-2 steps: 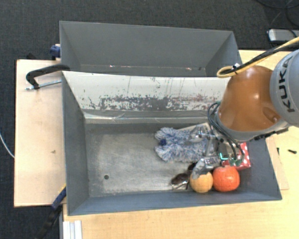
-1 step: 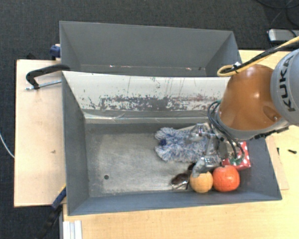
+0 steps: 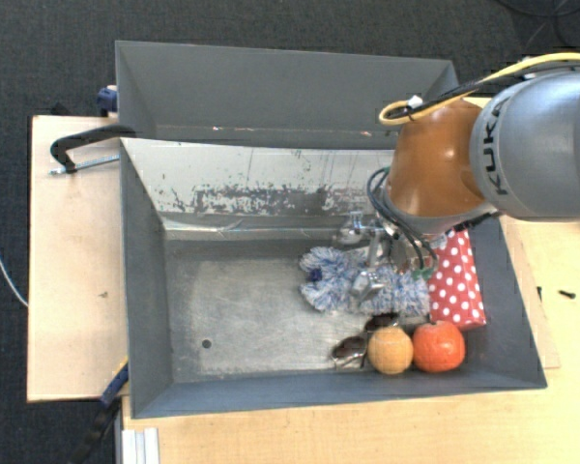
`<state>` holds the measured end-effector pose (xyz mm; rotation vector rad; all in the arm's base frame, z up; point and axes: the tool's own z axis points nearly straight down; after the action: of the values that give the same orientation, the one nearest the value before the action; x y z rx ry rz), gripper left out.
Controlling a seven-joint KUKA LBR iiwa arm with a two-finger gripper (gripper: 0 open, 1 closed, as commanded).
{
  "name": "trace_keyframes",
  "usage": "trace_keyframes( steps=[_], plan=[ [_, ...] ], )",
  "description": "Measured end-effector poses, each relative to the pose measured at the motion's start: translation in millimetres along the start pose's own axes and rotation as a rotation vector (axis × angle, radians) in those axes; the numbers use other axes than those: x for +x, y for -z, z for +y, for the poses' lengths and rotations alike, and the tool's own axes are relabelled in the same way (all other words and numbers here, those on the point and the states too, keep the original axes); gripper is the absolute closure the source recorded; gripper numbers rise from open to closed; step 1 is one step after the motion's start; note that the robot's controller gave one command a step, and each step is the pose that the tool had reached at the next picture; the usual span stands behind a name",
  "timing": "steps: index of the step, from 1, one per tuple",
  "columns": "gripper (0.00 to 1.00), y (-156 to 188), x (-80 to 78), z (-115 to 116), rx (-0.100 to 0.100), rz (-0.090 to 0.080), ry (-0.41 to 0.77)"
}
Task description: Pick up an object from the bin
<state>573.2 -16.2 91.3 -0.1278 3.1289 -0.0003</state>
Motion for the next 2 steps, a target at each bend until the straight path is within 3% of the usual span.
trace_keyframes(
  steps=[1, 2],
  plan=[
    [0.0, -16.7, -19.6, -1.6, -0.004, 0.004, 0.136],
    [0.0, -17.1, -16.3, 3.0, 0.002, 0.003, 0.021]
  ],
)
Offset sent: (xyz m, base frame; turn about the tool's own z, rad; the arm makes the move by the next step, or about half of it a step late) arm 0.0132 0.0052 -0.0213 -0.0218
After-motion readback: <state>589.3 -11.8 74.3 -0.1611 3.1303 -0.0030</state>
